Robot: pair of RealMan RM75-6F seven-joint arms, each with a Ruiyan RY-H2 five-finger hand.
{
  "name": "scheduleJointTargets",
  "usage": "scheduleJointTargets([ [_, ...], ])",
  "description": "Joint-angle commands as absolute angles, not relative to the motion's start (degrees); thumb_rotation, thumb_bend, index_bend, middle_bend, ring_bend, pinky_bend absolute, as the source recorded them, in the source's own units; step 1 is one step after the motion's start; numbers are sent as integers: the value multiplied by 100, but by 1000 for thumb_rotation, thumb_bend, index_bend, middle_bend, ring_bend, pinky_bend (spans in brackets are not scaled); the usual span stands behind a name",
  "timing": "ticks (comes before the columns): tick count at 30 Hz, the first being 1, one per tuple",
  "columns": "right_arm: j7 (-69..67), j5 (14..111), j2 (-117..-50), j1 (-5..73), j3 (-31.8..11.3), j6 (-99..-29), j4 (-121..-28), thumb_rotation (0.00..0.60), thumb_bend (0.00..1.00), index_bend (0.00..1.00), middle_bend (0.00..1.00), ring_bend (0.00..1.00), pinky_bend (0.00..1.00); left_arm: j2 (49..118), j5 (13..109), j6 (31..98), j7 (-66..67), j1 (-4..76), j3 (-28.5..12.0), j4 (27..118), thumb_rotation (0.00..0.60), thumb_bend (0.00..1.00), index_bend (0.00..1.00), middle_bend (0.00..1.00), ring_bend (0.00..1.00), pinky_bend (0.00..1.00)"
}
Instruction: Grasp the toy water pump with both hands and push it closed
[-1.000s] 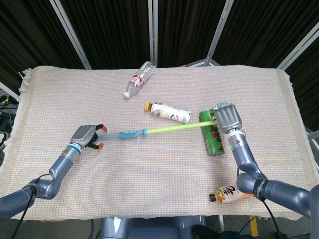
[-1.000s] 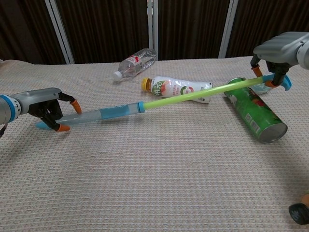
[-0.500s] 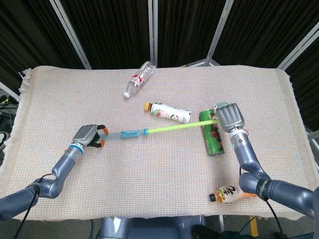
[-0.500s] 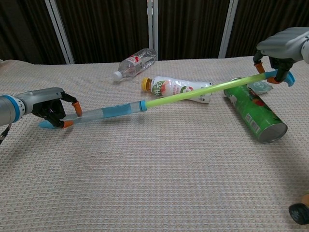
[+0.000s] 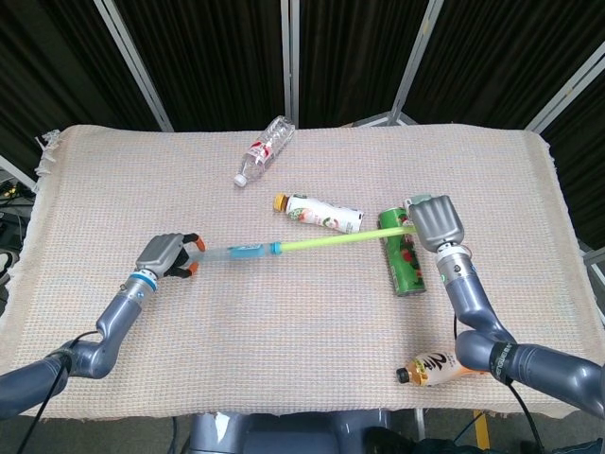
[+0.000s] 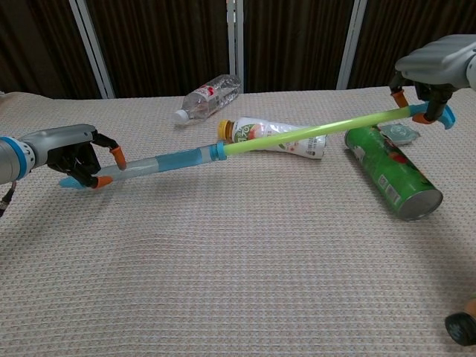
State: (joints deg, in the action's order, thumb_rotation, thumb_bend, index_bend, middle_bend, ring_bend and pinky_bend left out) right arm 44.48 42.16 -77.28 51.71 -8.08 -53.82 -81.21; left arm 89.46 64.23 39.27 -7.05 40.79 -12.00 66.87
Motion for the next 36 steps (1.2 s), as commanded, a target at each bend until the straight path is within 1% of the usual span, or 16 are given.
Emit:
scheduleJointTargets([
  [1,4390,4176,-7706,5184,-869,-5398,-8210,600,436,686,1000,1000,1000,8845,6379,4028,-626,4095,-1266,6917,600,527,825,923,836,1000],
  [9,4309,4185,-7674,5290,-1001,-5427,-8604,600,445,691,1000,1000,1000,8733,6107,4243,-255,4197,-1417,7483,600,527,831,923,837,1000],
  [15,4265,4261,-7852,5387,-1012,-5474,-8799,600,459,695,1000,1000,1000,8775,5760,4389,122,4314,-1475,7799,600,528,831,923,837,1000],
  [23,4305,4422,-8173,5520,-1005,-5585,-8791,600,478,703,1000,1000,1000,8758,5510,4530,447,4426,-1492,8089,600,528,833,923,837,1000],
  [27,4323,4436,-8256,5560,-1015,-5633,-8792,600,483,711,1000,1000,1000,8762,5392,4588,503,4465,-1523,8195,600,550,833,923,837,1000],
  [36,4249,4765,-8639,5708,-1069,-5715,-8690,600,484,717,1000,1000,1000,8913,5393,4704,504,4610,-1605,8333,600,551,833,923,837,1000],
])
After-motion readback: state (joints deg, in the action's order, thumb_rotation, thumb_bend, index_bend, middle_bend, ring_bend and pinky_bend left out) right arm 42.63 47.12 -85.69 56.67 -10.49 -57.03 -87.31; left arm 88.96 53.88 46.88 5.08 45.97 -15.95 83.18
